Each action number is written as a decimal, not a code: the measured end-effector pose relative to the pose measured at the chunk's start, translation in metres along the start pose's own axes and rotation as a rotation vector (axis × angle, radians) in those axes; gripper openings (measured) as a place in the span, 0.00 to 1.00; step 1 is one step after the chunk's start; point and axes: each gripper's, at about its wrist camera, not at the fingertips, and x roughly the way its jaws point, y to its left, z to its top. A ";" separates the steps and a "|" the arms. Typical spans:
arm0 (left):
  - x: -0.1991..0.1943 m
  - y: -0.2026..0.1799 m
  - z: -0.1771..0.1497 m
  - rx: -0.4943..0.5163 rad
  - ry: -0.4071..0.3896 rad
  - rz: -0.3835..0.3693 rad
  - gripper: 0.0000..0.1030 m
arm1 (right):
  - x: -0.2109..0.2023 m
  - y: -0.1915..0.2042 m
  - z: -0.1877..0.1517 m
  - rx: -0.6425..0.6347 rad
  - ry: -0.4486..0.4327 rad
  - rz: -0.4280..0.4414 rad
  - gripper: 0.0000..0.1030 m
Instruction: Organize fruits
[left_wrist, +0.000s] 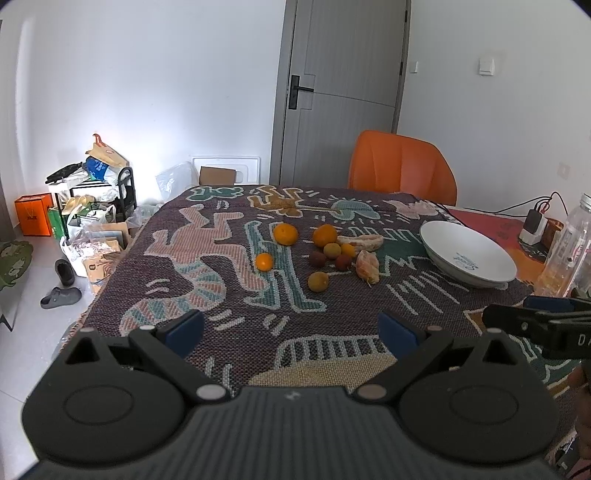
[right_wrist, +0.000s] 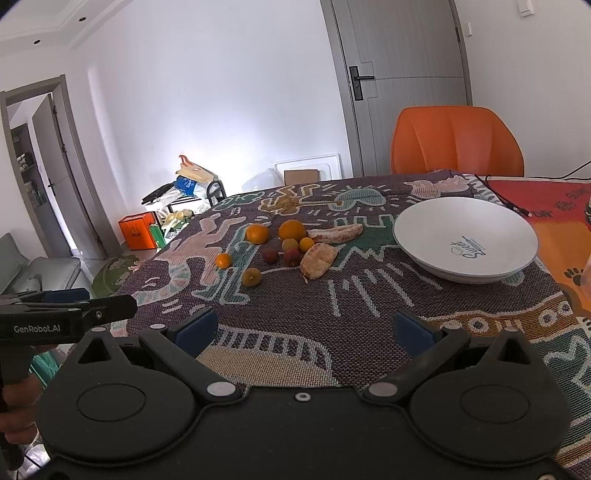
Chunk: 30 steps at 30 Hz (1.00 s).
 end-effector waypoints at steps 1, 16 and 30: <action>0.000 -0.001 0.000 0.001 0.000 0.000 0.97 | 0.000 0.000 0.000 -0.001 0.000 -0.001 1.00; 0.018 0.013 -0.001 -0.028 -0.028 -0.050 0.97 | 0.015 -0.003 0.003 -0.028 0.001 0.002 1.00; 0.074 0.010 0.007 -0.042 -0.003 -0.126 0.72 | 0.065 -0.023 0.014 0.020 0.038 0.041 0.86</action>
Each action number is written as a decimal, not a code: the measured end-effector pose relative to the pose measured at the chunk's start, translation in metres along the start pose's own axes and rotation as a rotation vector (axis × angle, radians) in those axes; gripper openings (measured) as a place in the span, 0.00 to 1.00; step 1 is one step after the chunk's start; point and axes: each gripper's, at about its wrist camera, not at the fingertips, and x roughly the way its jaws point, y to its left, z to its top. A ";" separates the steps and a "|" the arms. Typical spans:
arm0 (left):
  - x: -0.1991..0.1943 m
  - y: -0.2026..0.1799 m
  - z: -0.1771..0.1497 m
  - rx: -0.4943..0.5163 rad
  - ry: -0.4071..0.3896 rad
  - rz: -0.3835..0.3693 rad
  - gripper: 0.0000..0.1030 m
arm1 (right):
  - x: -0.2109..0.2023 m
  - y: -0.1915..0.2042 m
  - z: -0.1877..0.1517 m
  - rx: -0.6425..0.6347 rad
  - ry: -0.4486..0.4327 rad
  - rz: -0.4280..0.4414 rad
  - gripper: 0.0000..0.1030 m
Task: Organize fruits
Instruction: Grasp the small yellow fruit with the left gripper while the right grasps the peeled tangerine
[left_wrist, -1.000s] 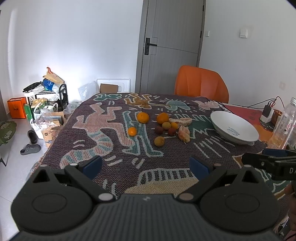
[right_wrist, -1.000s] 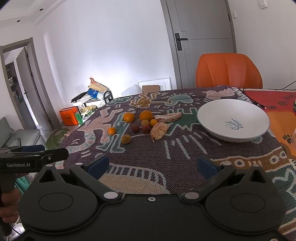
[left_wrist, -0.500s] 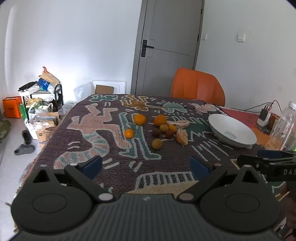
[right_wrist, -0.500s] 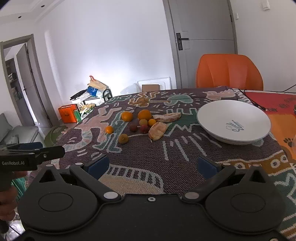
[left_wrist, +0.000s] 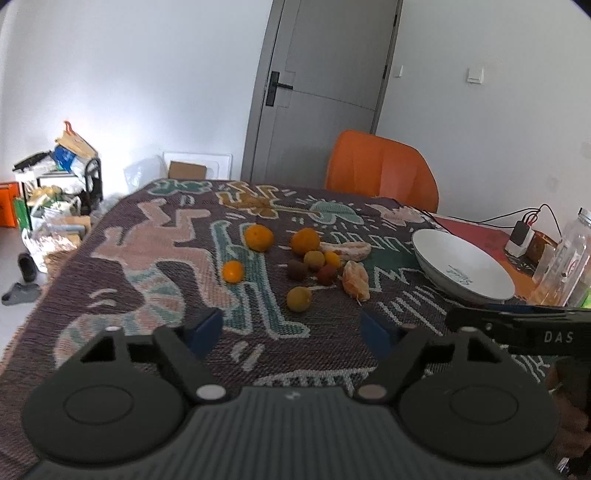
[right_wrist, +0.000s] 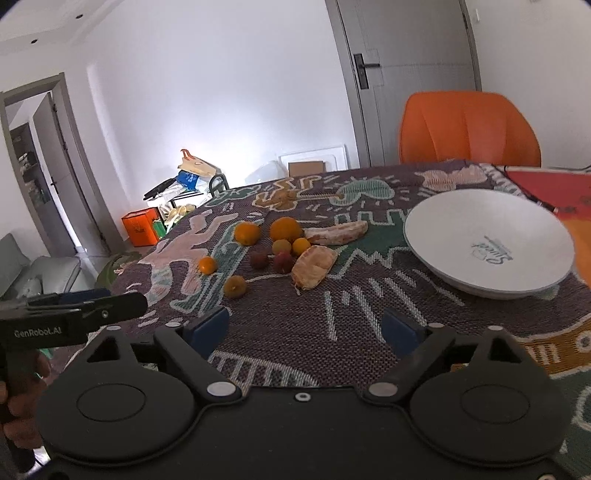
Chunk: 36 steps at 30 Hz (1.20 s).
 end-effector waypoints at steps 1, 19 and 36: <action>0.005 0.000 0.001 -0.003 0.006 -0.005 0.70 | 0.004 -0.002 0.001 0.004 0.003 0.002 0.86; 0.075 0.002 0.009 -0.038 0.065 -0.054 0.40 | 0.063 -0.016 0.017 0.054 0.076 0.032 0.63; 0.112 0.007 0.010 -0.090 0.083 -0.042 0.22 | 0.107 -0.018 0.027 0.083 0.135 0.028 0.57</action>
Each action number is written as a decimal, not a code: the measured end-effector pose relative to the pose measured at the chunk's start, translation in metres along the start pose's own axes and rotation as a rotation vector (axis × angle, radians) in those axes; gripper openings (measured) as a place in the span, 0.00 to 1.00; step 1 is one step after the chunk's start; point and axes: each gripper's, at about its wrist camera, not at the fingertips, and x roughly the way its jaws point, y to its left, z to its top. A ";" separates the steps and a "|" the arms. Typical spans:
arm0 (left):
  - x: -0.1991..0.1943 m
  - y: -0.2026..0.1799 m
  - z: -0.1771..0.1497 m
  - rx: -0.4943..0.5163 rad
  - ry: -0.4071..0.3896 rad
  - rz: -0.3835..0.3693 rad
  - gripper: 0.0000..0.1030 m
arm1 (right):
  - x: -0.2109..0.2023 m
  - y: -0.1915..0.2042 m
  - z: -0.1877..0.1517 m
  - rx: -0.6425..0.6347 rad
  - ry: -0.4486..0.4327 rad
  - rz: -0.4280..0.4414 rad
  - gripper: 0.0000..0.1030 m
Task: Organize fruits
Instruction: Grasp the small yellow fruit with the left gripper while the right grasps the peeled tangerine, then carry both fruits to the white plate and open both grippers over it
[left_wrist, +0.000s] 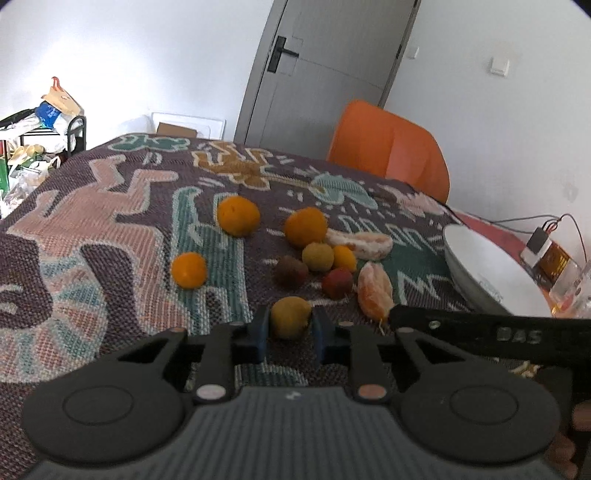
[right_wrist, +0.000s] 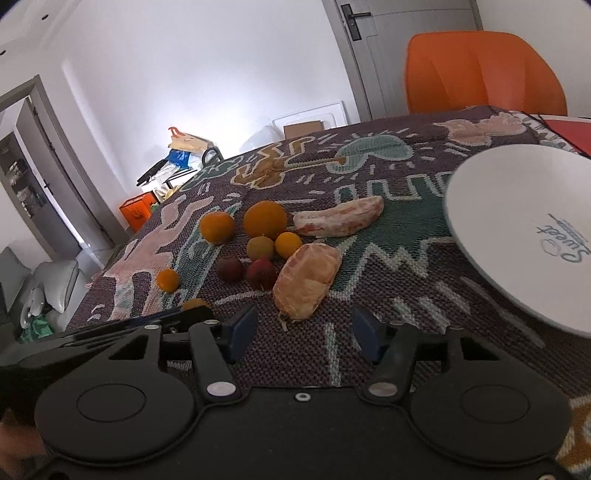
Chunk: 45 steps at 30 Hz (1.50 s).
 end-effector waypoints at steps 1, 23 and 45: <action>-0.002 0.001 0.001 -0.001 -0.002 -0.003 0.22 | 0.003 0.001 0.002 -0.002 0.004 -0.001 0.57; -0.036 0.028 0.008 -0.044 -0.057 0.045 0.22 | 0.023 -0.001 0.016 -0.044 0.019 -0.068 0.36; -0.052 0.016 0.017 -0.024 -0.100 0.031 0.22 | 0.008 -0.006 0.024 -0.012 -0.081 -0.040 0.30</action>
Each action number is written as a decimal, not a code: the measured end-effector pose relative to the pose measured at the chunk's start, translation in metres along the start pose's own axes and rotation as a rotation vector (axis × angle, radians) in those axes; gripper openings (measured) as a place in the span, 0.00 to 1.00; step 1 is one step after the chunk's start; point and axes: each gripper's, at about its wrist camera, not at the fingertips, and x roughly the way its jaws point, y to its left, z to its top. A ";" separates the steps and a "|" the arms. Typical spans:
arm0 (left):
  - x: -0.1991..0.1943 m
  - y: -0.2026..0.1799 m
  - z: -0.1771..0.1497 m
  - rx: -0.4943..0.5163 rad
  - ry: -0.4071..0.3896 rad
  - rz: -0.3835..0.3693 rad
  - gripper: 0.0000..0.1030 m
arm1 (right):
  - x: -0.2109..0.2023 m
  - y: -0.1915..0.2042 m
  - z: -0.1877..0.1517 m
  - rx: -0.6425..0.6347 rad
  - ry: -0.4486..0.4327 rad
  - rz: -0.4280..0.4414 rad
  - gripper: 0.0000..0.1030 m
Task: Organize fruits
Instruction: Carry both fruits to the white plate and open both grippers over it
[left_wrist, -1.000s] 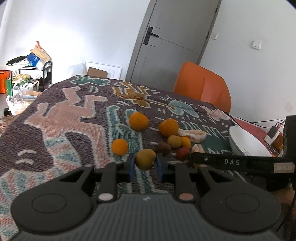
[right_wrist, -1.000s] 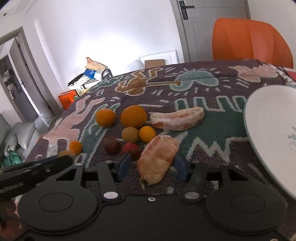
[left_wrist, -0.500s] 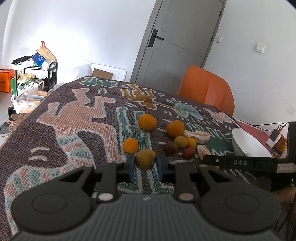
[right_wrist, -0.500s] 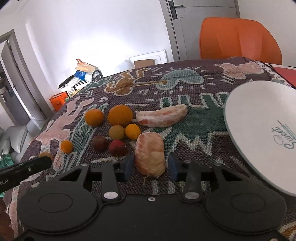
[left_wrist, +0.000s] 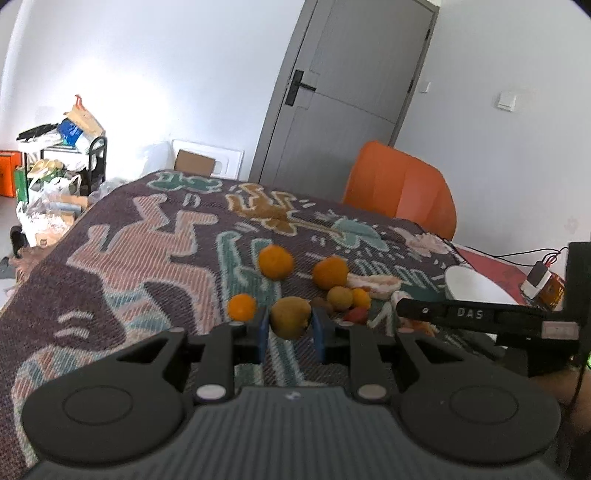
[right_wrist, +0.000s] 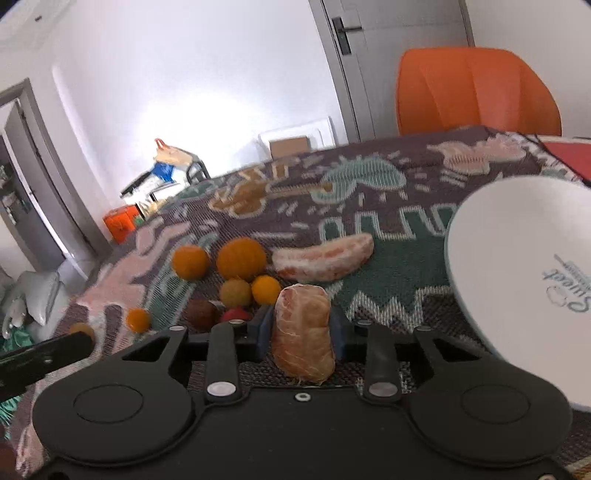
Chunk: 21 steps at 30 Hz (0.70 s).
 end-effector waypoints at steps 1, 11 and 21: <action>0.001 -0.004 0.002 0.006 -0.002 -0.006 0.22 | -0.006 -0.001 0.002 -0.001 -0.017 0.001 0.30; 0.010 -0.043 0.014 0.070 -0.023 -0.069 0.22 | -0.050 -0.038 0.012 0.072 -0.102 -0.018 0.30; 0.023 -0.082 0.017 0.122 -0.017 -0.128 0.22 | -0.072 -0.079 0.004 0.122 -0.137 -0.097 0.30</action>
